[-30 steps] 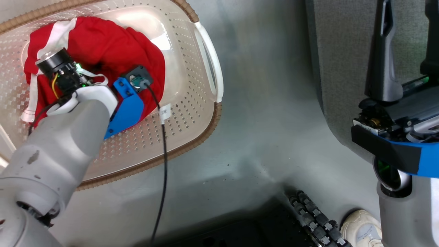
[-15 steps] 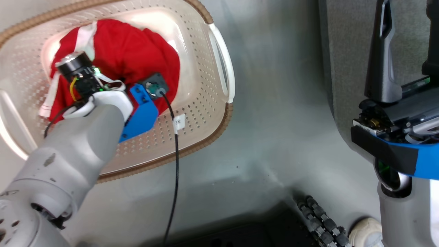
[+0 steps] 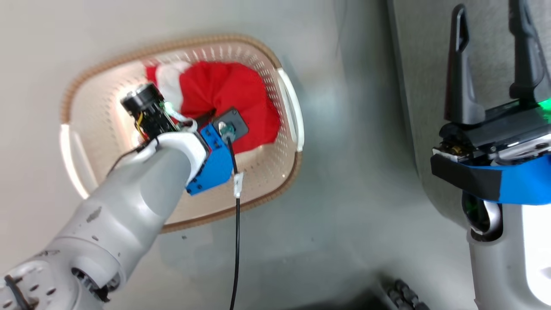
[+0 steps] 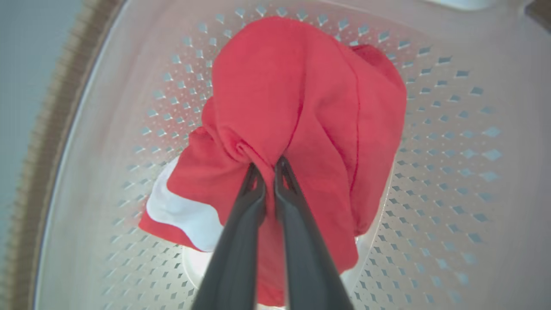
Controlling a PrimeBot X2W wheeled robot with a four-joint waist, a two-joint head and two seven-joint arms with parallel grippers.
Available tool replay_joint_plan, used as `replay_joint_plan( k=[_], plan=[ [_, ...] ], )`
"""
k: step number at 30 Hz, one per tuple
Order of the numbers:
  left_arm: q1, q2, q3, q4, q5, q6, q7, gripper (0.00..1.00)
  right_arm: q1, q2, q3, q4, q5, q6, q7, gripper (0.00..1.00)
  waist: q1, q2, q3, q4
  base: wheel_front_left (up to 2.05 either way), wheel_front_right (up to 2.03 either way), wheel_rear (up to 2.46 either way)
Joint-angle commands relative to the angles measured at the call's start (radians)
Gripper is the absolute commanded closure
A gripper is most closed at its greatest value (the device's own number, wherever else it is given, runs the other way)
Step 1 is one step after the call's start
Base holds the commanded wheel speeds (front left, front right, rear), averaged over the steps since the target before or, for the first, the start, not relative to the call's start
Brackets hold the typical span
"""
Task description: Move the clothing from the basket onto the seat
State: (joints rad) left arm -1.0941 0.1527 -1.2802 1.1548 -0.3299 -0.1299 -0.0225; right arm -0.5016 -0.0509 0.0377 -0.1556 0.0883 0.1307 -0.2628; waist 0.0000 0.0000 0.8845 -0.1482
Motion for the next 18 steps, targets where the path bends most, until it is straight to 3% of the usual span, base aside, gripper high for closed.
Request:
replay_joint_plan(
  k=[1,9,18],
  plan=[
    [0.017,-0.008,-0.002,0.001,-0.012,0.000,-0.031,1.00,0.019,0.001,-0.007,0.015,-0.010,0.000,-0.003,0.00,0.0000,0.0000,-0.086,0.030,0.00,0.00,0.00],
    [0.089,-0.029,0.018,0.017,-0.130,0.000,-0.178,1.00,0.102,0.001,-0.029,0.082,-0.028,0.000,-0.003,0.00,0.0000,0.0000,-0.307,0.073,0.00,0.00,0.00],
    [0.153,-0.026,0.043,-0.017,-0.242,0.000,-0.235,1.00,0.201,-0.003,-0.041,0.140,-0.037,0.000,-0.003,0.00,0.0000,0.0000,-0.514,0.112,0.00,0.00,0.00]
  ],
)
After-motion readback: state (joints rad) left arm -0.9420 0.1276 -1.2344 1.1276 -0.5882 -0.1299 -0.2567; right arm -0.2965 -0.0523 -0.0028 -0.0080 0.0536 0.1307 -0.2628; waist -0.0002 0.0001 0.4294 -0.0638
